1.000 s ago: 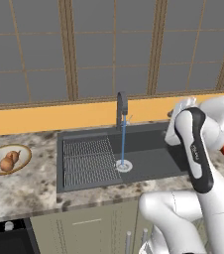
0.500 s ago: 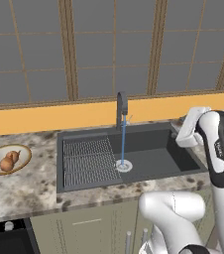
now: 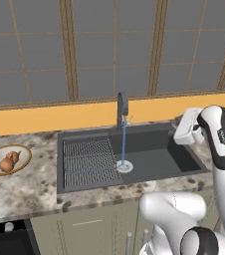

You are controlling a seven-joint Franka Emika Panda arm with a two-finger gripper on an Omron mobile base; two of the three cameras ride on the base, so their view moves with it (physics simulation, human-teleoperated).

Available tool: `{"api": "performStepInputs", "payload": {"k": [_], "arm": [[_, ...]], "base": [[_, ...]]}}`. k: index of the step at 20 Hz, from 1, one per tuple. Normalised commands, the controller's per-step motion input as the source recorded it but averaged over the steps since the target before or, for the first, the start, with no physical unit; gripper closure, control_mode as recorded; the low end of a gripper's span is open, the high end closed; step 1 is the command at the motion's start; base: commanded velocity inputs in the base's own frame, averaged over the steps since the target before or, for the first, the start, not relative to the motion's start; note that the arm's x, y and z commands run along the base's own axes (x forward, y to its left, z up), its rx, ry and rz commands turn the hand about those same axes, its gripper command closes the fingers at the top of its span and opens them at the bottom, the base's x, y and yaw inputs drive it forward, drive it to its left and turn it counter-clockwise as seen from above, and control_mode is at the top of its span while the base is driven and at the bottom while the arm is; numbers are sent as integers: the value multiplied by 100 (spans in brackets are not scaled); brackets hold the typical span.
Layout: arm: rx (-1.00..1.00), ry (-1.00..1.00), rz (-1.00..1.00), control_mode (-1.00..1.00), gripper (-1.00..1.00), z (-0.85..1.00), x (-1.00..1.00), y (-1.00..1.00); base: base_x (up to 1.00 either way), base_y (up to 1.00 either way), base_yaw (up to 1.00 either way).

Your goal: Pick the onions from the sink and place them in one bowl. Place the lemon wedge in the other bowl. Then turn off the sink faucet.

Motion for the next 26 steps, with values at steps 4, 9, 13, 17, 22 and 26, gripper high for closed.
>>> {"api": "performStepInputs", "payload": {"k": [4, 9, 13, 17, 22, 26], "arm": [[5, 0, 3, -100, -100, -14, 34, 0], [2, -1, 0, -100, -100, -13, 37, 0], [1, -4, 0, -100, -100, -13, 36, 0], [4, 0, 0, -100, -100, -20, 30, 0], [5, 0, 1, -100, -100, -22, 43, 0], [3, 0, 1, -100, -100, -21, 44, 0]], "base": [[0, 0, 0], [0, 0, 0], [0, 0, 0], [0, 0, 0], [0, 0, 0], [0, 0, 0]]}}
